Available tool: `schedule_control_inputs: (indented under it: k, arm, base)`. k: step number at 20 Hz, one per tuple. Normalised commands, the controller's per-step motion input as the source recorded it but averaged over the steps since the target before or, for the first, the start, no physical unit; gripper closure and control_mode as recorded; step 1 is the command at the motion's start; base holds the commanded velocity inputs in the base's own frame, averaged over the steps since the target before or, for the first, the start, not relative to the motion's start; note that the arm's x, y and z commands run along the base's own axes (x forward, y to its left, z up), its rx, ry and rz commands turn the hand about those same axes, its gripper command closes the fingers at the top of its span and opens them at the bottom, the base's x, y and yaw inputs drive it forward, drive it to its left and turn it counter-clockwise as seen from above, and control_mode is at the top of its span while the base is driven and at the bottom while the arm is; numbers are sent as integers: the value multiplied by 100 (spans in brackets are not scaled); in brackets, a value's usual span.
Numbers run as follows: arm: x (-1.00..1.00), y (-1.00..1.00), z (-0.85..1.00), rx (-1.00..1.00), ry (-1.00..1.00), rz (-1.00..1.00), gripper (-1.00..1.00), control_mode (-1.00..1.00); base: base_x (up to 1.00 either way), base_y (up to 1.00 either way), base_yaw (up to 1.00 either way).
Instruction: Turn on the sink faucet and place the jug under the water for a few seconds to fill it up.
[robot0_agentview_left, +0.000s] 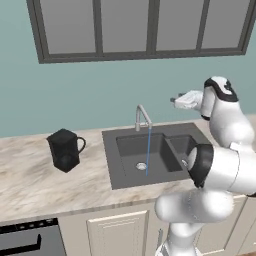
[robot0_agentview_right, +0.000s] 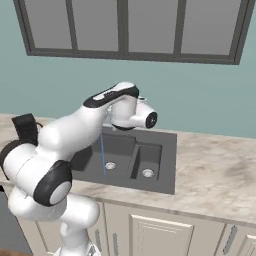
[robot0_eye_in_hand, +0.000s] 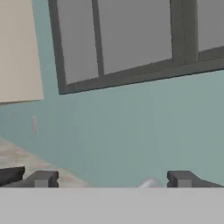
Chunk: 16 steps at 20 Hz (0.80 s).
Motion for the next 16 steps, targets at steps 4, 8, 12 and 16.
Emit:
schedule_control_inputs:
  k: [4,8,12,16]
  arm:
    - [-44,100,1,-51,10,16,-100,-100]
    - [-40,100,-2,-47,17,16,-100,-100]
    - [-23,100,-26,-33,18,15,-100,-100]
    - [-14,72,-33,-10,11,5,-100,-100]
  base:
    - [0,0,0]
    - [0,0,0]
    - [0,0,0]
    - [0,0,0]
